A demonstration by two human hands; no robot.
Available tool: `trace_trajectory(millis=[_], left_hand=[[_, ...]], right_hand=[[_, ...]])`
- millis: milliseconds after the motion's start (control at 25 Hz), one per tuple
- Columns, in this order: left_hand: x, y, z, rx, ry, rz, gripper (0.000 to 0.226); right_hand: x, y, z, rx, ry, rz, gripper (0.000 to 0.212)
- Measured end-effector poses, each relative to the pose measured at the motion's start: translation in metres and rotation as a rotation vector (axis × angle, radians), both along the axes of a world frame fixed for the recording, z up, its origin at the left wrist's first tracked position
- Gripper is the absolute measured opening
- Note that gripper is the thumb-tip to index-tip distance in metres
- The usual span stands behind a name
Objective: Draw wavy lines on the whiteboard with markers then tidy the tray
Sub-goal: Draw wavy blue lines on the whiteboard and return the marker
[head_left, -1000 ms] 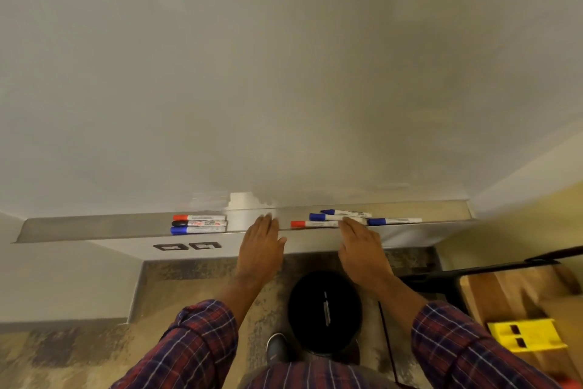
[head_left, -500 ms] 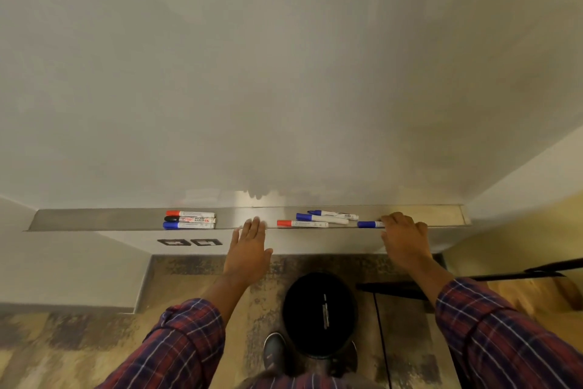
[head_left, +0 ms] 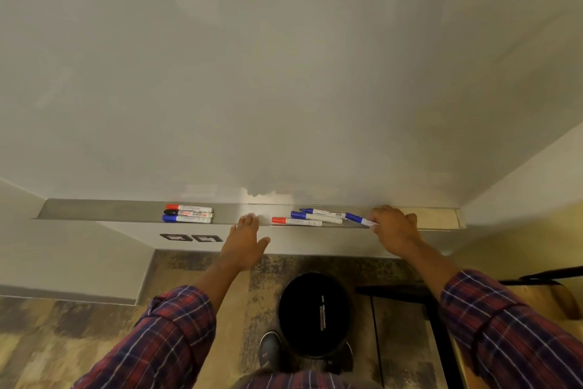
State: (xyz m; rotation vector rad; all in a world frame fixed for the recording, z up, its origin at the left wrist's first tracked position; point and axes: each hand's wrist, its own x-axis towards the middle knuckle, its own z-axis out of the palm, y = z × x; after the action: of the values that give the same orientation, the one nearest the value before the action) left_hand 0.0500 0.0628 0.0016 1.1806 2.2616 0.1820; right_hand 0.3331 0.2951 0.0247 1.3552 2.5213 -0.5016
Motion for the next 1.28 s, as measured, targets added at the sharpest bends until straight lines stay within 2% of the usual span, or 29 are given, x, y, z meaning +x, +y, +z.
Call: trace_trajectory(millis=[120, 240, 320, 440, 520, 680, 800, 1120, 1200, 1280], left_hand=[[0.012, 0.001, 0.012, 0.201, -0.018, 0.114, 0.061], [0.030, 0.006, 0.031, 0.404, -0.092, 0.241, 0.051], [0.044, 0.014, 0.054, 0.503, -0.204, 0.291, 0.042], [0.065, 0.024, 0.098, 0.570, -0.534, 0.325, 0.024], [0.076, 0.030, 0.126, 0.601, -0.826, 0.382, 0.028], [0.087, 0.033, 0.169, 0.676, -1.244, 0.403, 0.051], [0.092, 0.027, 0.195, 0.743, -1.436, 0.384, 0.060], [0.092, 0.024, 0.214, 0.861, -1.534, 0.299, 0.063], [0.096, 0.022, 0.220, 0.865, -1.560, 0.337, 0.059], [0.102, 0.022, 0.226, 0.887, -1.483, 0.424, 0.049]], right_hand=[[-0.005, -0.016, 0.014, -0.253, 0.315, -0.185, 0.014], [-0.007, -0.041, 0.045, -0.652, 0.687, -0.483, 0.019], [-0.009, -0.056, 0.069, -0.911, 0.849, -0.589, 0.020], [-0.017, -0.077, 0.100, -1.180, 1.031, -0.609, 0.025], [-0.025, -0.093, 0.121, -1.286, 1.111, -0.564, 0.027], [-0.039, -0.123, 0.160, -1.416, 1.202, -0.451, 0.029], [-0.047, -0.144, 0.183, -1.494, 1.237, -0.381, 0.033], [-0.061, -0.160, 0.209, -1.454, 1.207, -0.368, 0.040], [-0.062, -0.164, 0.213, -1.440, 1.204, -0.378, 0.038], [-0.066, -0.170, 0.216, -1.371, 1.199, -0.419, 0.036]])
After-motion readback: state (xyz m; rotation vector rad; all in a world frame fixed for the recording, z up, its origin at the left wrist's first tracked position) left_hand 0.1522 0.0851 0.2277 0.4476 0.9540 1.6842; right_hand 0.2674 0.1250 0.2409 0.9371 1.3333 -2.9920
